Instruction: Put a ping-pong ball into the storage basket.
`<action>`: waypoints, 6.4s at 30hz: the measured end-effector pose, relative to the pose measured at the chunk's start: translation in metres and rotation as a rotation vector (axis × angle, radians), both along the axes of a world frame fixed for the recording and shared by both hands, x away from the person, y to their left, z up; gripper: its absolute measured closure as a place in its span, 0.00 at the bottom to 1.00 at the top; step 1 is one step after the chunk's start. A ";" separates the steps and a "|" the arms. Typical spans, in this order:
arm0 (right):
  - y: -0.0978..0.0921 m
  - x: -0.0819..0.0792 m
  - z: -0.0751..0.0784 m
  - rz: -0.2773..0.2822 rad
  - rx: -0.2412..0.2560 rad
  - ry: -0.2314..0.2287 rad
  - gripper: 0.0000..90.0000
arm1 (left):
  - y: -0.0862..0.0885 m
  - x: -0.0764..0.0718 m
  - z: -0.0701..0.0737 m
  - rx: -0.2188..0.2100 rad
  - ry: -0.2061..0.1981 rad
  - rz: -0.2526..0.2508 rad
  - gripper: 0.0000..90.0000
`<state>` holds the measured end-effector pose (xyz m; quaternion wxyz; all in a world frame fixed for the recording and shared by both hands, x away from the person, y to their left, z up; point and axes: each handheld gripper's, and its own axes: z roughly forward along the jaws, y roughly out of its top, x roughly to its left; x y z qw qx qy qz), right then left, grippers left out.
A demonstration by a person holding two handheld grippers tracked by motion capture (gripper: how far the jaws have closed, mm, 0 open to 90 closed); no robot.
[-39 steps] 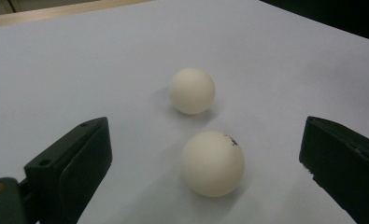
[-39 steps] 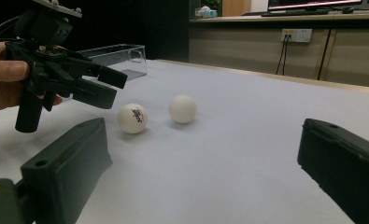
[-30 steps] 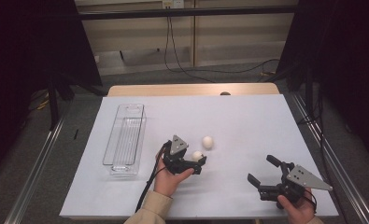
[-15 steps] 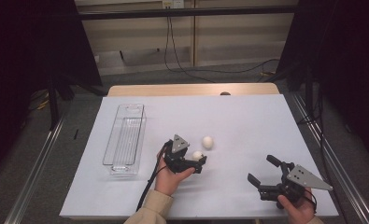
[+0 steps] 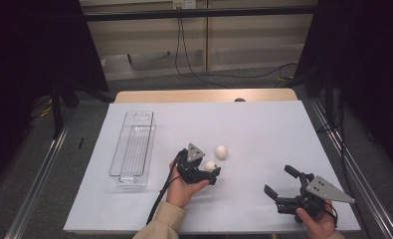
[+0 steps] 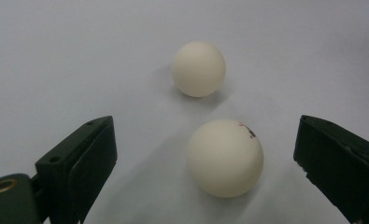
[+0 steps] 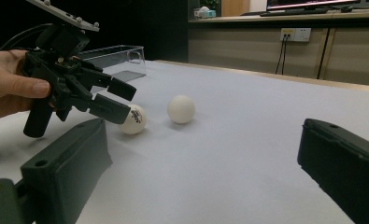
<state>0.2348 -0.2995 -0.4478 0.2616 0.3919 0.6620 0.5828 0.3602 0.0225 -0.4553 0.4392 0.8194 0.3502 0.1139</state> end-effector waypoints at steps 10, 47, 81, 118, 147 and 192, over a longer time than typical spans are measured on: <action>0.000 0.000 0.000 0.001 -0.002 0.000 0.02 | -0.003 0.002 -0.002 0.018 0.012 -0.028 0.15; -0.001 -0.001 0.000 0.005 -0.001 0.000 0.02 | -0.007 0.003 -0.005 0.063 0.045 -0.073 0.38; -0.003 -0.001 0.000 0.002 -0.003 -0.003 0.02 | -0.008 0.002 -0.006 0.066 0.064 -0.078 0.56; -0.003 -0.001 0.000 -0.003 0.003 -0.002 0.02 | 0.003 0.004 0.002 0.050 0.097 -0.056 0.57; -0.004 -0.002 0.001 -0.005 0.001 -0.003 0.02 | 0.020 0.004 0.025 0.039 0.077 -0.020 0.57; -0.005 -0.003 0.001 -0.011 0.004 -0.004 0.02 | 0.050 0.010 0.044 0.009 0.102 0.043 0.57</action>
